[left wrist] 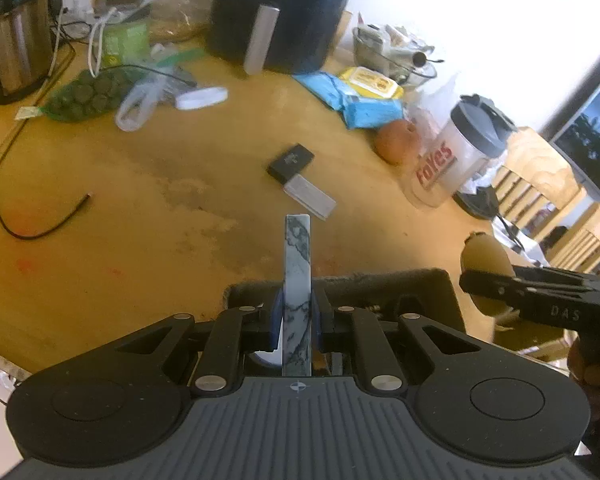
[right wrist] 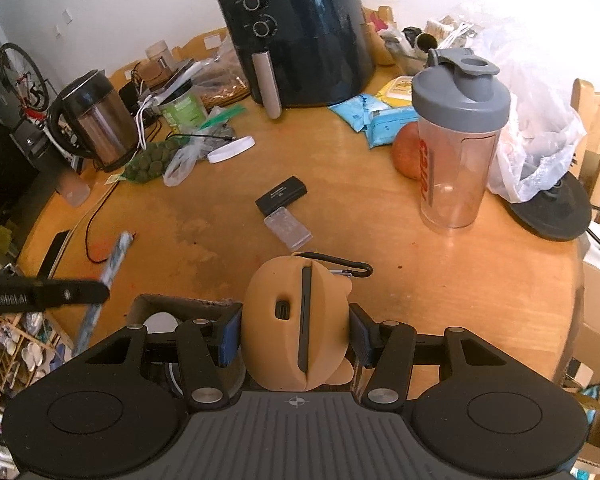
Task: Organize rigid objects
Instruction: 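Carry the marble strip and the tan case toward the box with both tools, then lower the marble strip into the box with the left tool while the right tool releases the tan case there, then move the right tool to the clear plastic case and close on it, then lift the clear case with the right tool while the left tool grasps the black rectangular case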
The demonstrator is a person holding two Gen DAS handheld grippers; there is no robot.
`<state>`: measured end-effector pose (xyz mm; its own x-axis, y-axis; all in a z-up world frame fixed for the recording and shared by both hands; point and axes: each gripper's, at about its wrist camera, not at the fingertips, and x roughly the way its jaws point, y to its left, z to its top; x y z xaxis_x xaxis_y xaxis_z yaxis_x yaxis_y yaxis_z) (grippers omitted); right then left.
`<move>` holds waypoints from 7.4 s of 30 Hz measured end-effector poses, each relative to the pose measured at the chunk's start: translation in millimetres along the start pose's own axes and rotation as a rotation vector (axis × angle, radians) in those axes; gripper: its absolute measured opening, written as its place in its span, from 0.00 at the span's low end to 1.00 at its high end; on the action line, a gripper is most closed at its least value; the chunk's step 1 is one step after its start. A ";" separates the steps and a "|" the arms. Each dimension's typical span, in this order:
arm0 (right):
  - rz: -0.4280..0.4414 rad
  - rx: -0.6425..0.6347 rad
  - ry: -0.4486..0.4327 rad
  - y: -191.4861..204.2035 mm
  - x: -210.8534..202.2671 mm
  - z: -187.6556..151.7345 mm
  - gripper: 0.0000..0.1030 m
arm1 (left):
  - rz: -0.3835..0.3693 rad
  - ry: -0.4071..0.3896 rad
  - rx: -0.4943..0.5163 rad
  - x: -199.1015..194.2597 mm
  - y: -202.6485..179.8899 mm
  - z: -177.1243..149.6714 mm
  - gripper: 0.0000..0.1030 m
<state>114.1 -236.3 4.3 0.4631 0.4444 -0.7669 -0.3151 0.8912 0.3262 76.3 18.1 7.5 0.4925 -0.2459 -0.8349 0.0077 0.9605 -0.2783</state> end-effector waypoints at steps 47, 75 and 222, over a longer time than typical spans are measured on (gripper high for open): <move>0.183 -0.266 0.145 29.0 16.2 -18.7 0.70 | 0.206 -0.011 -0.116 -13.7 -22.3 -33.8 0.51; 0.136 -0.327 0.077 -3.3 6.7 19.2 1.00 | 0.320 -0.123 -0.193 -41.1 -53.6 -16.8 0.51; -0.032 -0.002 0.032 -52.2 40.5 53.9 0.34 | 0.104 0.044 0.244 108.8 -9.6 100.4 0.68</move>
<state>194.0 -259.9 -14.0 0.4465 0.4127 -0.7939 -0.3021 0.9047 0.3004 217.2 -4.8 -33.0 0.4635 -0.1444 -0.8743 0.1713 0.9826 -0.0715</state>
